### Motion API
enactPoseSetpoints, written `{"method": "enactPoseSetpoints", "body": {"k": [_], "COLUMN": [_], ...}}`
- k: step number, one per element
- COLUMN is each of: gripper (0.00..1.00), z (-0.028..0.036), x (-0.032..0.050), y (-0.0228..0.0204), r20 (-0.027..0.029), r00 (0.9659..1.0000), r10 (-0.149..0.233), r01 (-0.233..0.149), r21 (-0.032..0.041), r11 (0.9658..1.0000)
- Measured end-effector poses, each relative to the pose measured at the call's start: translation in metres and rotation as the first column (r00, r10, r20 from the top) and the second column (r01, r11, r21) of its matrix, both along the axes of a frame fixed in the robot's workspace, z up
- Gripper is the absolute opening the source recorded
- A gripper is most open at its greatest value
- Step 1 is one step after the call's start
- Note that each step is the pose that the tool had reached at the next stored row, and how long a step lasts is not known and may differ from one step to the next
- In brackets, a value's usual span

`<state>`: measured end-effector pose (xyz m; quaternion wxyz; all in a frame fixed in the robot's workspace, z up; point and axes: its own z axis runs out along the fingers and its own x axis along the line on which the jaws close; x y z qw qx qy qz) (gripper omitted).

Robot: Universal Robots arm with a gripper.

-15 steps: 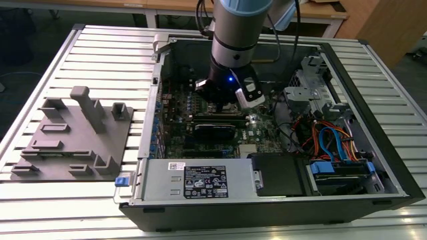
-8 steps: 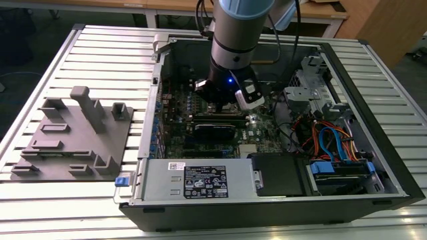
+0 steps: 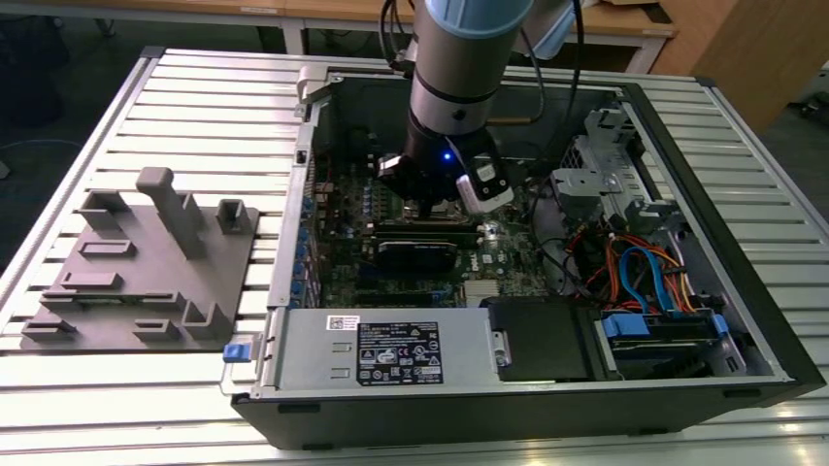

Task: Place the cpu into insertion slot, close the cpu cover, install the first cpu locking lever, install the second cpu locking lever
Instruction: 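Install the second cpu locking lever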

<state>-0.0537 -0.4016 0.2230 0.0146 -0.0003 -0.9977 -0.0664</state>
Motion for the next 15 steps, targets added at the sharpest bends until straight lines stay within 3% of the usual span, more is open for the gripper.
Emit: {"method": "enactPoseSetpoints", "body": {"k": [5, 8, 11, 15], "gripper": [0.1, 0.1, 0.1, 0.1], "z": [-0.0002, -0.0007, -0.0017, -0.0042], "x": [0.0, -0.0005, -0.0012, -0.0032], "y": [-0.0001, -0.0002, -0.0005, -0.0006], "r20": [-0.0099, -0.0242, -0.035, -0.0425], "r00": [1.0, 0.9997, 0.9994, 0.9991], "r10": [0.0, 0.0, 0.0, 0.006], "r01": [0.0, 0.0, 0.0, -0.006], "r21": [0.0006, 0.0013, 0.0018, 0.002], "r11": [1.0, 1.0, 1.0, 1.0]}}
